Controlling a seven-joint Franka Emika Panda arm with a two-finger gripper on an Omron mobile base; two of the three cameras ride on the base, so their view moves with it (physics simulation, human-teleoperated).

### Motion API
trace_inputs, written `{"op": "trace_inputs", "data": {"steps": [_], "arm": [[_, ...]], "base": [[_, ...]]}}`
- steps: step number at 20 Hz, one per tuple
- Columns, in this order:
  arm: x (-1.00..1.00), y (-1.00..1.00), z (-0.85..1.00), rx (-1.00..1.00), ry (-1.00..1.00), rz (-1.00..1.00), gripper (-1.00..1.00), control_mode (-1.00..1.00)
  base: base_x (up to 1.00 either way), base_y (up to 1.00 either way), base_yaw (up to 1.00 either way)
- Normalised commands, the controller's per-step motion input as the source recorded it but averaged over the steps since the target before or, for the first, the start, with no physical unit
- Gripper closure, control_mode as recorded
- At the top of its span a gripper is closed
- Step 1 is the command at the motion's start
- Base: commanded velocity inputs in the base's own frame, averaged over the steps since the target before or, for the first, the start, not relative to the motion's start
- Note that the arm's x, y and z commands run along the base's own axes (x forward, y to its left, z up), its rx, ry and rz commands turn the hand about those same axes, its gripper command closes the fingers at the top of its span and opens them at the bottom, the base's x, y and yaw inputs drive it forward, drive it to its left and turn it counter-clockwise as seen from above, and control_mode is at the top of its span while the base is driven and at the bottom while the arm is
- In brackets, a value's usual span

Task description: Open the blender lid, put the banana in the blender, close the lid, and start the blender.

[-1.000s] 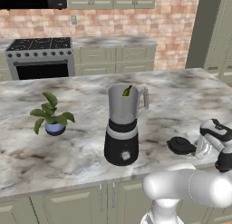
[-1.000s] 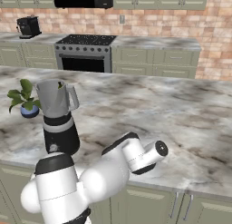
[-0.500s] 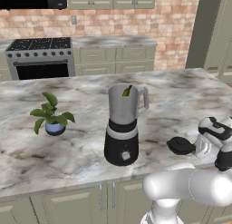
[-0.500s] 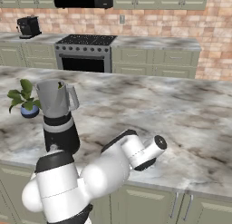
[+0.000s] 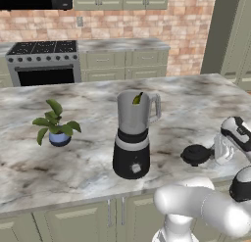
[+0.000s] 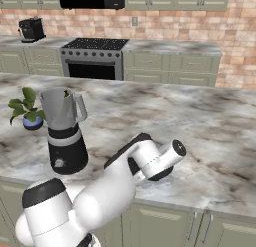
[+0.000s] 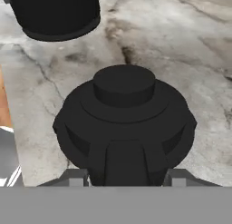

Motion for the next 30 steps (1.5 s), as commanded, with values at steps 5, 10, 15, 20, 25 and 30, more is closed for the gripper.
{"op": "trace_inputs", "data": {"steps": [5, 10, 15, 20, 25, 30], "arm": [[-0.08, 0.43, 0.97, 0.00, -0.06, 0.10, 1.00, -1.00], [-0.11, 0.35, 0.95, 0.00, -0.01, 0.11, 1.00, -1.00], [-0.34, 0.26, 0.55, 0.12, -0.14, 0.20, 1.00, -1.00], [-0.16, 0.24, 0.37, 0.22, -0.26, 0.29, 1.00, -1.00], [0.00, 0.33, 0.56, 0.21, -0.17, 0.23, 1.00, -1.00], [0.00, 0.34, 0.73, 0.15, -0.08, 0.15, 1.00, -1.00]], "base": [[0.00, 0.00, 0.00], [0.00, 0.00, 0.00], [0.00, 0.00, 0.00], [0.00, 0.00, 0.00], [0.00, 0.00, 0.00], [0.00, 0.00, 0.00]]}}
